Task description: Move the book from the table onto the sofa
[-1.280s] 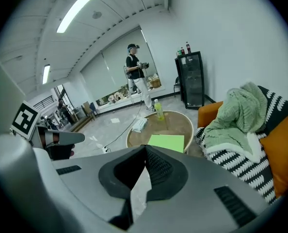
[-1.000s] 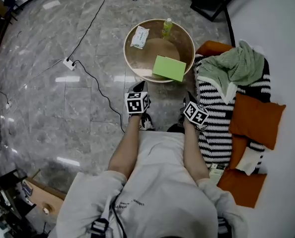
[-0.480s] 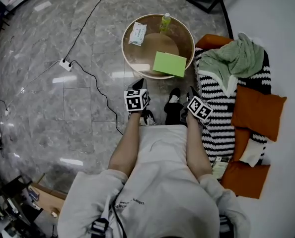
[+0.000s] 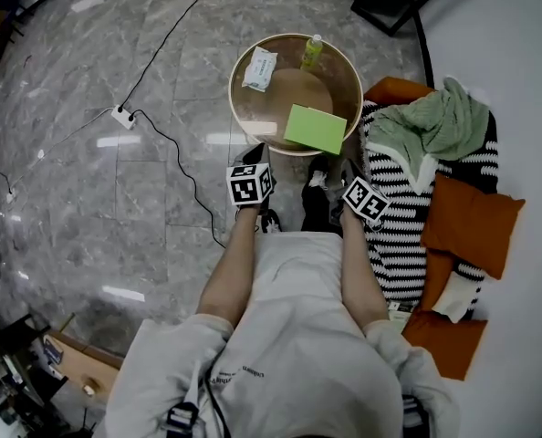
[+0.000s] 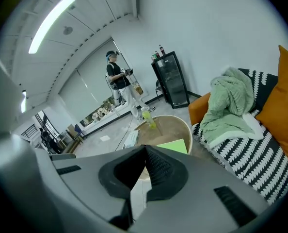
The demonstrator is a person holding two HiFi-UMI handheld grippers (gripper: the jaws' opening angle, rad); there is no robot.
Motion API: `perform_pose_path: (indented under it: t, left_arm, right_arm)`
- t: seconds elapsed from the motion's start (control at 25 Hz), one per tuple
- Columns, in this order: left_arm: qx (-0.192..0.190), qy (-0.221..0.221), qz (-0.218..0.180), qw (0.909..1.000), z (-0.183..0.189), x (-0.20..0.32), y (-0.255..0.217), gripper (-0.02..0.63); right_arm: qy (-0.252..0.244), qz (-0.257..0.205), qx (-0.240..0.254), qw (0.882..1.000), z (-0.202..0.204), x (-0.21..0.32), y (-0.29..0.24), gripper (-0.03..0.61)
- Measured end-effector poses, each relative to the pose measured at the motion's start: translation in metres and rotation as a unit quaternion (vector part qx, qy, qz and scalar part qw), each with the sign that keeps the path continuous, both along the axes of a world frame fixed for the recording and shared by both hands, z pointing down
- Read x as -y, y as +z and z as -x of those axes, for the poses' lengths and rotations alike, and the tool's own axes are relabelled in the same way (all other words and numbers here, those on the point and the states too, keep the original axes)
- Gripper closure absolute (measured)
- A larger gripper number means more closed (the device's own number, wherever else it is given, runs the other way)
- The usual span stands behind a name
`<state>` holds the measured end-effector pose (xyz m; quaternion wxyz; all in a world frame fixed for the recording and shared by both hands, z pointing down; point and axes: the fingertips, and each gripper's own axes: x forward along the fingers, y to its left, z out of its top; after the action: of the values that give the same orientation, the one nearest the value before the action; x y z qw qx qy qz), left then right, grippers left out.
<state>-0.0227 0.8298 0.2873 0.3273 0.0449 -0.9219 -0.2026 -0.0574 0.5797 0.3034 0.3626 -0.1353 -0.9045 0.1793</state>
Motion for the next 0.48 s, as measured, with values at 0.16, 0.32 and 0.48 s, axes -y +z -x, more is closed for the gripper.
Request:
perform_pose_path:
  t: [0.16, 0.32, 0.48]
  left_arm:
    - [-0.011, -0.007, -0.007, 0.9999, 0.012, -0.003, 0.009, 0.604]
    - [-0.01, -0.02, -0.016, 0.9996, 0.031, -0.004, 0.012, 0.604]
    - [-0.029, -0.01, -0.013, 0.9995, 0.046, 0.004, 0.024, 0.604]
  right_arm:
    - [-0.018, -0.006, 0.002, 1.0, 0.017, -0.005, 0.002, 0.572]
    - [-0.024, -0.013, -0.007, 1.0, 0.029, 0.002, 0.011, 0.572]
    - [-0.024, -0.013, -0.015, 1.0, 0.049, 0.002, 0.019, 0.572]
